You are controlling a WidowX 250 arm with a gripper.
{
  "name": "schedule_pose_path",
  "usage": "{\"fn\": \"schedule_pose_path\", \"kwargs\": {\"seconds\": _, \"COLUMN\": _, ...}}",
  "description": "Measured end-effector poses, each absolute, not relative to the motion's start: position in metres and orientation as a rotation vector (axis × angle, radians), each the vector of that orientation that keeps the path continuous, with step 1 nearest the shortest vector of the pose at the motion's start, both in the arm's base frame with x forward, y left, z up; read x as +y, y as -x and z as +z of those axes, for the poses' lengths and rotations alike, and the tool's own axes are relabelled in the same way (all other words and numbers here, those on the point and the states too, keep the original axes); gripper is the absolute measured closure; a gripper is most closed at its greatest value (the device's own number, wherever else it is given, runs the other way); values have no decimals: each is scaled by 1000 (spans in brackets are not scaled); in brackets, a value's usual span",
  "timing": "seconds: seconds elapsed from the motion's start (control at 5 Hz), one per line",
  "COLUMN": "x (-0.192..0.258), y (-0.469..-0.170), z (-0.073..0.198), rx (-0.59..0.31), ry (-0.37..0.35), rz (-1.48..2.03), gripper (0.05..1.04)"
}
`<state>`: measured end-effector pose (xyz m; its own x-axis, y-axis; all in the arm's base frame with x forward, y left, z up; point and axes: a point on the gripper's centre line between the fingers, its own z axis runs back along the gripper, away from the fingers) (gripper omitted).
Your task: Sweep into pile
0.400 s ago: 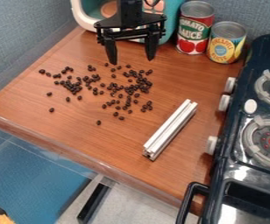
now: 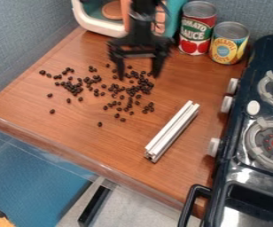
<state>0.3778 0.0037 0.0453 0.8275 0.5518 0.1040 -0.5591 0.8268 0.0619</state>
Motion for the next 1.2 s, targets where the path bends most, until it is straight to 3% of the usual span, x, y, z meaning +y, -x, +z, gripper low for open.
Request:
{"fn": "schedule_pose_path", "kwargs": {"seconds": 0.4, "x": -42, "y": -403, "z": 23, "rx": -147, "ry": -192, "rz": 488, "gripper": 83}}
{"fn": "schedule_pose_path", "kwargs": {"seconds": 0.6, "x": -59, "y": -409, "z": 17, "rx": -183, "ry": -186, "rz": 444, "gripper": 83}}
{"fn": "schedule_pose_path", "kwargs": {"seconds": 1.2, "x": -20, "y": -429, "z": 13, "rx": -180, "ry": 35, "rz": 521, "gripper": 83}}
